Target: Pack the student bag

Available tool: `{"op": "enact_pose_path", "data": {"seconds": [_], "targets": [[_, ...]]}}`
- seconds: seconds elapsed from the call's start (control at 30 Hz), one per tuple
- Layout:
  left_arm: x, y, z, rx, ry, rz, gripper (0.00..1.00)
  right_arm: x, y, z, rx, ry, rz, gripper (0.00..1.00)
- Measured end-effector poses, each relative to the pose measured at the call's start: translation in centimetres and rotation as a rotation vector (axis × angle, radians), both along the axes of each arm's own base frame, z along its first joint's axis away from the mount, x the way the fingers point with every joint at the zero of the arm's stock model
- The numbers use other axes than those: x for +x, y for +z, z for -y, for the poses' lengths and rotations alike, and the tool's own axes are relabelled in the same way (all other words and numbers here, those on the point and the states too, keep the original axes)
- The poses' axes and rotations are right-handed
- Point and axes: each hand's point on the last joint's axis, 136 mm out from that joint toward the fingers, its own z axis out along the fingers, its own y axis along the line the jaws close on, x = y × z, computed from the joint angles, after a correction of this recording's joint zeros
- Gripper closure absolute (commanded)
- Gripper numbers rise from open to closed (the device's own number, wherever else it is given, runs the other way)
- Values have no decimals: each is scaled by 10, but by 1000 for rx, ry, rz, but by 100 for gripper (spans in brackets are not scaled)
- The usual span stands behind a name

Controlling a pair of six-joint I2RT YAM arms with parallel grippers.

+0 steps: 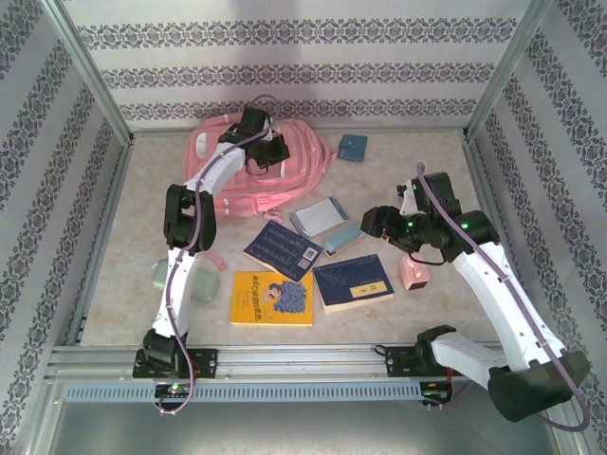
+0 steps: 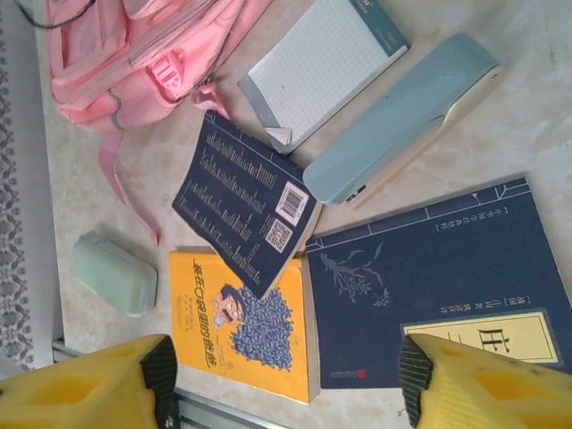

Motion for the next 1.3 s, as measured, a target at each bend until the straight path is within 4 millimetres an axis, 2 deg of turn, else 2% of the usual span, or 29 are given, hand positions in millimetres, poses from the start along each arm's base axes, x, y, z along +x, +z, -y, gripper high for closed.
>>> {"op": "enact_pose_path", "data": {"seconds": [0.1, 0.2, 0.27, 0.37, 0.43, 0.57, 0.67, 0.8, 0.93, 1.0, 1.13, 1.3], "targets": [[-1, 9, -2, 19, -18, 14, 100, 9, 8, 0, -21, 8, 18, 37], [-7, 29, -10, 57, -23, 35, 100, 19, 22, -3, -34, 14, 53, 29], [-16, 50, -16, 85, -29, 51, 100, 24, 31, 0, -61, -3, 80, 29], [-34, 94, -24, 102, -69, 99, 100, 31, 49, 3, -92, -11, 129, 28], [-49, 128, -28, 95, -110, 155, 100, 36, 64, 2, -93, 1, 175, 29], [-88, 182, -22, 73, -231, 254, 100, 50, 88, -6, -52, 21, 219, 28], [-120, 204, -10, 71, -351, 311, 100, 67, 94, -15, -31, 37, 222, 24], [-160, 204, 14, 69, -512, 330, 100, 82, 89, -22, -21, 38, 194, 22], [-186, 185, 34, 77, -626, 296, 100, 83, 87, -24, -15, 42, 183, 24], [-194, 174, 39, 87, -661, 272, 100, 81, 86, -23, -10, 41, 182, 25], [-204, 158, 46, 140, -716, 258, 100, 69, 71, -20, -10, 31, 134, 29], [-213, 139, 61, 136, -761, 222, 100, 65, 56, -20, -11, -15, 52, 45]]}}
